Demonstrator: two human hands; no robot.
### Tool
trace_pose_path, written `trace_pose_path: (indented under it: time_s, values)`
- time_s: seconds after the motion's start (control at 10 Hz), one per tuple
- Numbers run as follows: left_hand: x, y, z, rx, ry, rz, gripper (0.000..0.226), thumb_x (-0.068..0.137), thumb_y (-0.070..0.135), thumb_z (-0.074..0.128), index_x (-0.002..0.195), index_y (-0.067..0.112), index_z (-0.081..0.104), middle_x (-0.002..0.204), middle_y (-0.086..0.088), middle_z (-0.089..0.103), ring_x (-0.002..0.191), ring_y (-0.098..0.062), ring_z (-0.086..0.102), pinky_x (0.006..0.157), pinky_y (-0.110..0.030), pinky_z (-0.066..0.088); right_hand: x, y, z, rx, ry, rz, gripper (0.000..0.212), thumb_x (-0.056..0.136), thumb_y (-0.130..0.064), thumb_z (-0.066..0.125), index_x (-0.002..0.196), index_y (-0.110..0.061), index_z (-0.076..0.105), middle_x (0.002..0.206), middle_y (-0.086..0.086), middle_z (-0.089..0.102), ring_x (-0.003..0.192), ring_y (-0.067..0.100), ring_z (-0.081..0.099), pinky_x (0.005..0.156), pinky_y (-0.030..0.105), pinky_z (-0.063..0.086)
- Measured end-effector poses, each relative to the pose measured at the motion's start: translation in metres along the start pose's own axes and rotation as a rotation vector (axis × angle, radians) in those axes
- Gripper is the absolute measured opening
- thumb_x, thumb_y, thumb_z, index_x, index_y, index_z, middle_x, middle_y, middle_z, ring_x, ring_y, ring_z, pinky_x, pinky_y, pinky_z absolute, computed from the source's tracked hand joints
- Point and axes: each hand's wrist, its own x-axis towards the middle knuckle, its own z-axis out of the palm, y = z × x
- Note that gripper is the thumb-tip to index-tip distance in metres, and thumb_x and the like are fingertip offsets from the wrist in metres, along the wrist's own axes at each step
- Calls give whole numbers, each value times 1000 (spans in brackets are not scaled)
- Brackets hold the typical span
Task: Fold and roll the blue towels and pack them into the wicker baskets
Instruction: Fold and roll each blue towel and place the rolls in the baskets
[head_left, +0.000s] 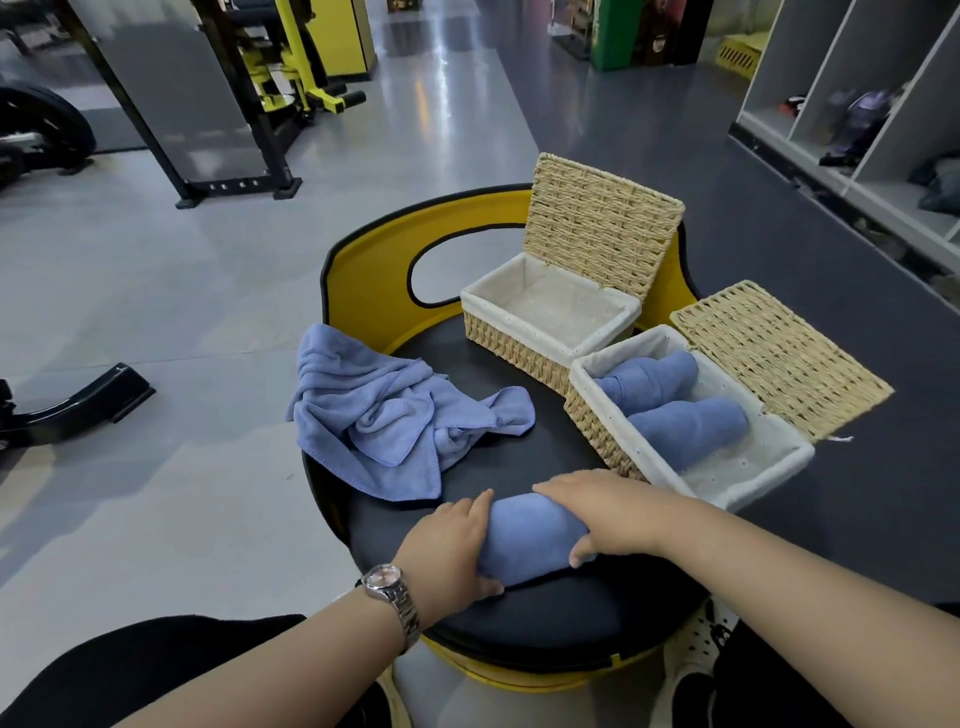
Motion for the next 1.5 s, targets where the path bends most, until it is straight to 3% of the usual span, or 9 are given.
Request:
trace_pose_path:
  time_s: [0.1,0.2,0.4,0.7,0.9,1.2,1.3,1.4,1.5]
  values:
    - [-3,1,3,-31,-3,-26,104,66,61,68,147,17,21,138,-1,45,124,-23,44,102,-36,40,-4,-4,-1,-45,21,-31,77,70,-33,79,135,-19,39,134,-1,49,123,23,44,103,33,34]
    - [-7,4,0,-15,22,-34,71,66,56,67,123,20,45,120,1,56,109,-21,52,85,-31,45,-4,-7,8,-54,34,-49,71,70,-28,79,129,-19,41,127,1,50,118,23,45,98,33,36]
    - [-14,18,-18,114,7,-23,37,73,35,64,99,15,47,104,-4,62,93,-27,59,62,-31,32,-11,-10,14,-88,165,-95,30,77,-24,64,102,-14,50,107,7,57,99,28,54,82,38,43]
    - [3,106,-87,-89,299,163,45,73,41,60,115,27,52,110,7,61,99,-17,60,78,-31,47,-109,46,-67,36,356,67,34,80,-18,62,114,-17,61,108,3,63,99,24,60,87,39,50]
    - [70,180,-111,-31,168,159,32,74,34,67,102,20,62,89,0,63,87,-20,63,66,-26,39,-136,111,-86,173,330,316,19,77,-24,65,86,-37,54,84,-10,58,82,16,58,62,27,44]
    - [127,194,-90,5,62,207,37,72,41,70,96,15,60,93,-7,66,86,-26,63,74,-32,52,-87,168,-49,110,255,384,23,69,-19,67,90,-27,59,74,-8,53,73,20,57,59,31,49]
    - [144,203,-88,30,-62,119,34,78,35,68,100,10,63,99,-11,67,92,-27,63,75,-31,50,-84,162,-50,51,265,398,12,83,-18,56,93,-25,59,77,-4,52,84,26,57,63,29,41]
    - [159,209,-82,124,-278,71,37,93,26,55,122,3,56,123,-12,60,116,-26,55,95,-31,42,-81,148,-46,-126,219,416,27,90,-13,50,116,-16,57,114,6,58,113,27,52,88,32,40]
    - [158,211,-76,189,-277,80,31,89,30,59,114,11,60,114,-6,64,105,-23,60,91,-30,45,-74,144,-44,-230,112,430,29,91,-14,49,120,-14,54,126,6,55,120,24,48,103,35,33]
